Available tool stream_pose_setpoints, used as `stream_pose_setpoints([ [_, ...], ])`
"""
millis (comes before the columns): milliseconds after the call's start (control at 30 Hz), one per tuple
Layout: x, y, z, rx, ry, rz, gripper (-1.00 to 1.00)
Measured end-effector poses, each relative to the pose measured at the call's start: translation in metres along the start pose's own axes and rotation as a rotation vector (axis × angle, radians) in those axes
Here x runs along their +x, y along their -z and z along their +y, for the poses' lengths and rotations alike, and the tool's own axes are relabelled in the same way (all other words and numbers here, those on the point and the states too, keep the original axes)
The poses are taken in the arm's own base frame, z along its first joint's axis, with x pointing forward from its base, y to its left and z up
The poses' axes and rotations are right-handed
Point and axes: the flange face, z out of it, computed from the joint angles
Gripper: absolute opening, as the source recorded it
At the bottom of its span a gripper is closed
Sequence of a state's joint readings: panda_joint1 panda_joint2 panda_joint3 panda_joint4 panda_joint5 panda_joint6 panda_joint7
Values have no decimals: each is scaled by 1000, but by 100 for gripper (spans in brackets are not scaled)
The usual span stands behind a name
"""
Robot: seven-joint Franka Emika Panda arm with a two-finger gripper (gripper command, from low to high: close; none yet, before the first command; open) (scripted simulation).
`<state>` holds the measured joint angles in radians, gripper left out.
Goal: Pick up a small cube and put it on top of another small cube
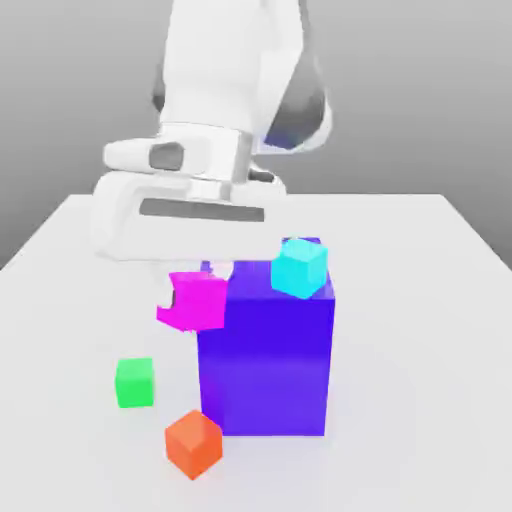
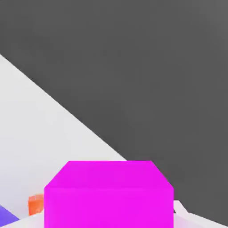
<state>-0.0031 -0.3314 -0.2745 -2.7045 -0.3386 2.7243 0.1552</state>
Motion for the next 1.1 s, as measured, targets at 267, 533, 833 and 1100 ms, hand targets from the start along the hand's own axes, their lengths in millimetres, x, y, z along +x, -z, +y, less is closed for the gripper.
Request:
stream_pose_setpoints([
  [267, -49, -29, 68, -3, -42, -124, -100],
  [533, -112, -71, 94, 57, -34, -281, -100],
  [833, -123, -73, 92, 39, 6, -310, -100],
  [1100, -118, -71, 97, -13, 15, -298, -100],
])
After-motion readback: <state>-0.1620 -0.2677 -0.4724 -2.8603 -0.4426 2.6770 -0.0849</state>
